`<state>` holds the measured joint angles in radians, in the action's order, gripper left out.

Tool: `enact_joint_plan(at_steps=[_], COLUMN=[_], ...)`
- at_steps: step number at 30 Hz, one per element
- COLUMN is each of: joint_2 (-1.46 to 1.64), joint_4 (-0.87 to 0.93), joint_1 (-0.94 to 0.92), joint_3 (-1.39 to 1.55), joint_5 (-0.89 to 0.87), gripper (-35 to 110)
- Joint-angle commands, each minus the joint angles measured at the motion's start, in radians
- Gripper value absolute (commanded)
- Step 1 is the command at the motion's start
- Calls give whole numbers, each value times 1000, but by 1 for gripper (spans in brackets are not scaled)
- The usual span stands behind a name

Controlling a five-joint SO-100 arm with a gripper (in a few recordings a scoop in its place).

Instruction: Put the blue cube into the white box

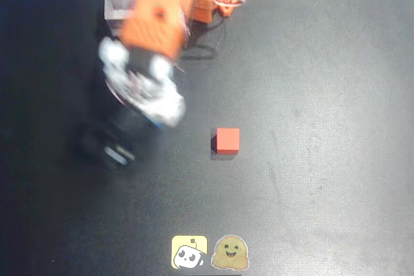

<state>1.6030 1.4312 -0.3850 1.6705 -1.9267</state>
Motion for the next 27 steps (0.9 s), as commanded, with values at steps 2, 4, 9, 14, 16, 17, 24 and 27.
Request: enact_joint_plan(at_steps=[2,4,9,14,16,17,24,27], joint_2=[172,210,336,598,678,704,729,726], joint_4=[149,218,360,356,345,342,301,285], joint_1=[-252,-354,-518,-621,-661,-680,-934,-991], joint_3=[-34,-40,6,247,324,345,399,405], joint_5=[-3,25,44,54,64,69,310,357], gripper=[0,0,0,0,0,0,0,0])
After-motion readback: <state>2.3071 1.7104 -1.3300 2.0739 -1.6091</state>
